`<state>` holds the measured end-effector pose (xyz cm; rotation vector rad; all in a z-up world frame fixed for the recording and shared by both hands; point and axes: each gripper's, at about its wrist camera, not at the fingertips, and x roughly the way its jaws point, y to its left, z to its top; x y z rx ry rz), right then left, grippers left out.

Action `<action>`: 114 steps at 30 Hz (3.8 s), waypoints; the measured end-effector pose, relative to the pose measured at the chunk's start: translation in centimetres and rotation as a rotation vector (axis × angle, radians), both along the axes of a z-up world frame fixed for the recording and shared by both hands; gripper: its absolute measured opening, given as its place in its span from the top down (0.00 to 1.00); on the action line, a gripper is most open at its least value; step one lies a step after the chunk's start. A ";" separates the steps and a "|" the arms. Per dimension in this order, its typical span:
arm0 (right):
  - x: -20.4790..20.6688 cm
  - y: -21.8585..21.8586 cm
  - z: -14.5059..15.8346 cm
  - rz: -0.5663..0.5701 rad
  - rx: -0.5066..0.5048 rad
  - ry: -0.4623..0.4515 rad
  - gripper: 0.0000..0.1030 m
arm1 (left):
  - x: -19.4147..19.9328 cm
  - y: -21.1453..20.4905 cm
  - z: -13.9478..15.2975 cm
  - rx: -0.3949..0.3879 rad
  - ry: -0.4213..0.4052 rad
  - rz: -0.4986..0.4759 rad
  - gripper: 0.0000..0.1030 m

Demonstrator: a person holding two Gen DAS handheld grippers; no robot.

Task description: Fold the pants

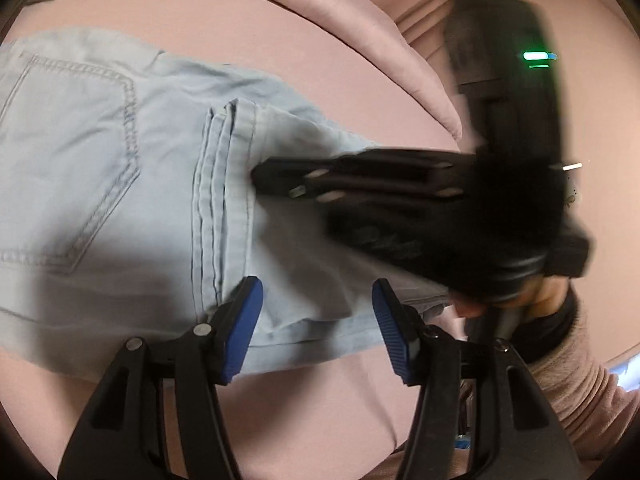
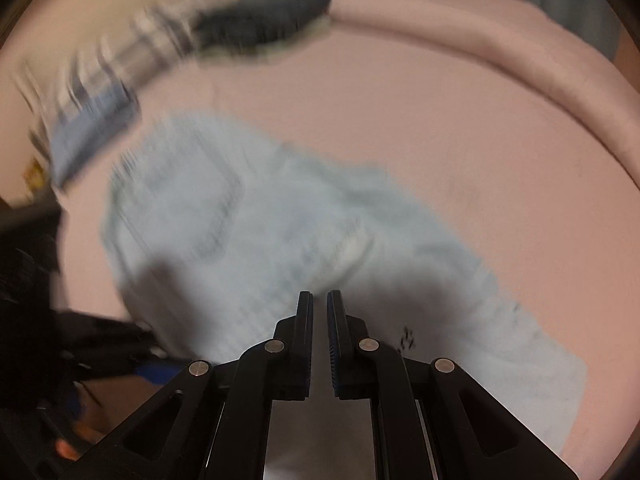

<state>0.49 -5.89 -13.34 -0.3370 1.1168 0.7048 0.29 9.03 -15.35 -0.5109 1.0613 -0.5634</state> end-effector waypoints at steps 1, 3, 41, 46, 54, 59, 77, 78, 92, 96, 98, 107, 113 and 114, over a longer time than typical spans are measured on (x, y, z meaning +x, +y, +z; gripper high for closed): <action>0.0 0.6 -0.8 0.018 -0.006 0.009 0.91 | -0.1 0.1 0.1 0.009 -0.004 0.003 0.45; -0.1 1.6 -1.2 0.054 0.007 -0.034 0.91 | -0.4 0.2 0.0 0.018 -0.002 0.003 0.45; -9.0 -17.1 0.9 -0.394 0.297 -0.033 0.89 | -0.4 0.8 0.9 0.054 0.021 0.005 0.45; -4.6 -16.7 2.5 -0.492 0.233 -0.180 0.78 | -0.4 0.5 1.0 0.065 0.022 0.015 0.44; -1.0 -15.2 -0.8 -0.577 0.118 -0.107 0.71 | -1.1 1.7 1.6 0.004 0.019 0.051 0.42; -3.4 -14.2 1.5 -0.515 0.117 -0.163 0.68 | -4.3 7.1 3.4 -0.095 -0.043 0.191 0.28; -6.7 -8.2 2.3 -0.328 0.183 -0.162 0.67 | -5.7 22.1 -2.8 -0.415 0.119 0.742 0.22; -6.8 -8.0 2.4 -0.324 0.182 -0.162 0.67 | -5.0 22.1 -2.9 -0.418 0.118 0.746 0.22; -6.2 -3.6 2.4 -0.242 0.174 -0.138 0.67 | -3.7 23.3 -3.5 -0.406 0.132 0.814 0.74; -4.5 -0.6 2.3 -0.201 0.192 -0.124 0.67 | -3.1 22.2 -1.2 -0.222 0.056 0.745 0.80; -3.2 1.3 2.3 -0.188 0.198 -0.134 0.74 | -3.0 21.5 0.3 -0.167 -0.006 0.704 0.81; 1.4 5.5 -1.1 -0.220 0.099 -0.007 0.84 | -3.1 19.6 3.8 -0.056 -0.156 0.593 0.83; -3.8 3.8 1.1 -0.149 0.193 0.037 0.84 | -3.5 19.6 4.2 -0.047 -0.160 0.583 0.83; -5.1 4.0 0.6 -0.131 0.179 0.064 0.84 | -3.3 19.5 4.2 -0.044 -0.160 0.581 0.83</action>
